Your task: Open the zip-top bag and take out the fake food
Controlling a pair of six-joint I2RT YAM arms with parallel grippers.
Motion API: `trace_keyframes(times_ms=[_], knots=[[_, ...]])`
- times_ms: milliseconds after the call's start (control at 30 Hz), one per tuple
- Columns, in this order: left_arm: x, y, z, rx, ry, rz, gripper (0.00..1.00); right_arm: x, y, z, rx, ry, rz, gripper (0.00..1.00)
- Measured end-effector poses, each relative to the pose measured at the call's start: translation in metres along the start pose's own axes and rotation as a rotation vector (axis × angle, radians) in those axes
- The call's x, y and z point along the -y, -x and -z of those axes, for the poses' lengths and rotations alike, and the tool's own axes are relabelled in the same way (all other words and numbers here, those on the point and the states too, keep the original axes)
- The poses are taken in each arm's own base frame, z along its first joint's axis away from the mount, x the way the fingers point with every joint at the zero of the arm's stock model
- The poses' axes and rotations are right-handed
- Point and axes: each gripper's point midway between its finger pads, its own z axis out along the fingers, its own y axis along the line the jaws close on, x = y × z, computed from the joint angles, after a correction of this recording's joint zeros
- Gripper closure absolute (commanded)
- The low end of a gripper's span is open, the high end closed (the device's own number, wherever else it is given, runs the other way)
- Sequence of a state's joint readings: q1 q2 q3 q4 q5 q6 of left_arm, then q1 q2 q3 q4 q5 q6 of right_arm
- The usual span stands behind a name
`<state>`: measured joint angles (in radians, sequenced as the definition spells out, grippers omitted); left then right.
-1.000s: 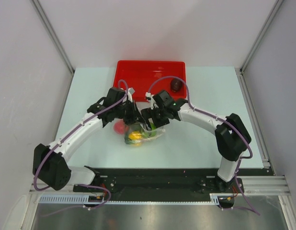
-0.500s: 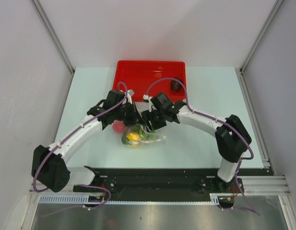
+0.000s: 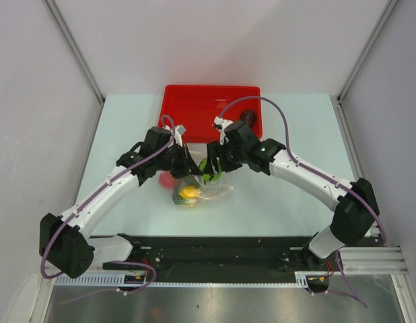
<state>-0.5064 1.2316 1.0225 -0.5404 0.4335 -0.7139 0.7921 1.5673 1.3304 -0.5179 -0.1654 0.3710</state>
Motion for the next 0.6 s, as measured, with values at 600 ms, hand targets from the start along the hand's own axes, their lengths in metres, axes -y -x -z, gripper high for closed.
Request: trace_keyframes(times_ms=[600], knots=[[-0.028,-0.015,-0.003,-0.038,0.078,-0.089,1.0,0.099,0.133,-0.003,0.466,-0.223,-0.141,0.75]])
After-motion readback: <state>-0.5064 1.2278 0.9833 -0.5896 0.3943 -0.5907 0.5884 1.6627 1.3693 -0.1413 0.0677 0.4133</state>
